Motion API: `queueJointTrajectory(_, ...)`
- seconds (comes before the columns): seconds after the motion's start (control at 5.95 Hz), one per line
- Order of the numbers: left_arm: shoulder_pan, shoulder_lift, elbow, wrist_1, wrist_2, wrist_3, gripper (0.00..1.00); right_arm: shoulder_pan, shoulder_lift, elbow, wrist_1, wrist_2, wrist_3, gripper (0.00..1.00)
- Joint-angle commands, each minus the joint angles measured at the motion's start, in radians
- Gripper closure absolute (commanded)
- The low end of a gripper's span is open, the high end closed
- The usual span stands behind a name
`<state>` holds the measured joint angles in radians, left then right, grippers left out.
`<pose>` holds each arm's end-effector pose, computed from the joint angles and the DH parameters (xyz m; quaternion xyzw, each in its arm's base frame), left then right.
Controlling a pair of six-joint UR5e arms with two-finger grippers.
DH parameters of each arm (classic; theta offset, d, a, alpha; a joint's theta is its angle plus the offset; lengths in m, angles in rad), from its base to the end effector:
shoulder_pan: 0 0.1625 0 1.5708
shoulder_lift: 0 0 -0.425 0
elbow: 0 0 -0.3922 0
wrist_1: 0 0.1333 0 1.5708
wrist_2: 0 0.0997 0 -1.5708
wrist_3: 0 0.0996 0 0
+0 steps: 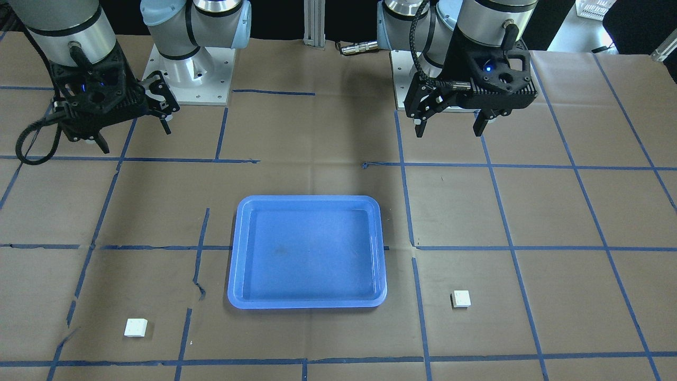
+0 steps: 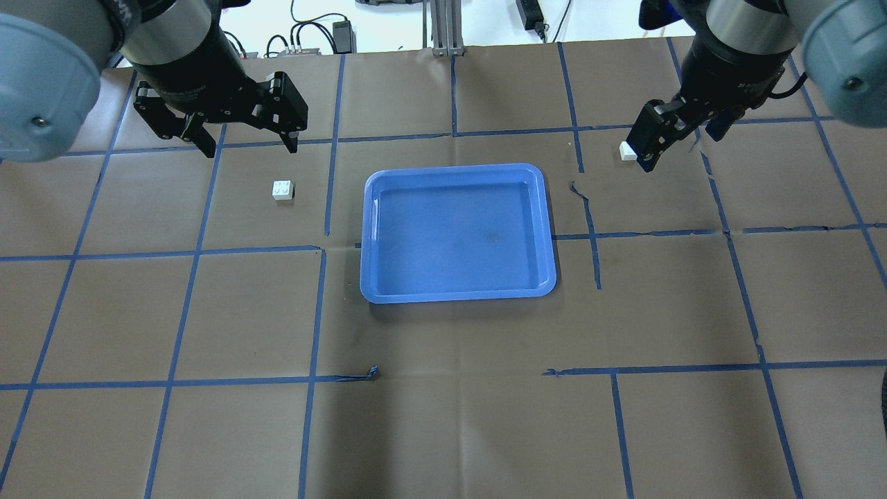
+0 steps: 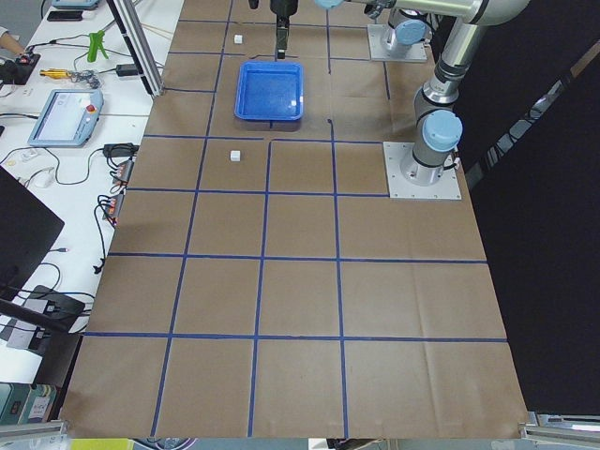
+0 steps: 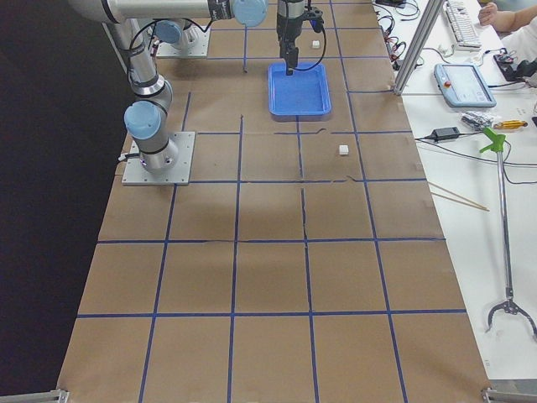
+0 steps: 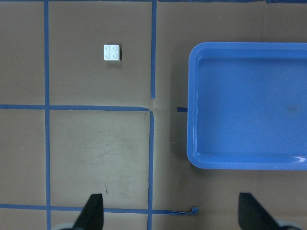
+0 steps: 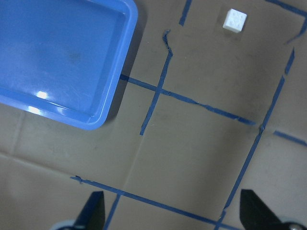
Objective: Assemble white blocks and place on blue tray
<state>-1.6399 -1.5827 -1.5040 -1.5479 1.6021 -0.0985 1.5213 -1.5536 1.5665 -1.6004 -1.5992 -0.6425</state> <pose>-0.1647 -0.4936 0.5175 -0.0153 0.9990 -0.0401 0.0123 0.1055 -0.5067 0.4845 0.2920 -0.9563 0.0030 0.0162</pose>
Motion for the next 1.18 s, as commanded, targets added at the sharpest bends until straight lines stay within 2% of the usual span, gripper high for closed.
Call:
queueJointTrajectory(0.0, 0.014, -0.014, 0.005, -0.008, 0.013, 0.006, 0.01, -0.086, 0.064, -0.014, -0.013, 0.013, -0.536, 0.01)
queueJointTrajectory(0.17, 0.018, -0.034, -0.03, -0.009, 0.013, 0.008, 0.01, -0.133, 0.113, -0.051, -0.051, 0.03, -0.762, 0.01)
queueJointTrajectory(0.34, 0.018, -0.087, -0.048, 0.008, 0.009, 0.016, 0.01, -0.162, 0.185, -0.119, -0.067, 0.086, -0.886, 0.01)
queueJointTrajectory(0.5, 0.021, -0.138, -0.086, 0.017, 0.002, 0.004, 0.01, -0.185, 0.29, -0.235, -0.066, 0.088, -1.019, 0.0)
queueJointTrajectory(0.84, 0.055, -0.146, -0.262, 0.264, 0.007, 0.01, 0.01, -0.188, 0.531, -0.542, -0.052, 0.097, -1.144, 0.0)
queueJointTrajectory(1.01, 0.128, -0.161, -0.322, 0.392, 0.01, 0.06, 0.01, -0.188, 0.587, -0.586, -0.043, 0.158, -1.216, 0.0)
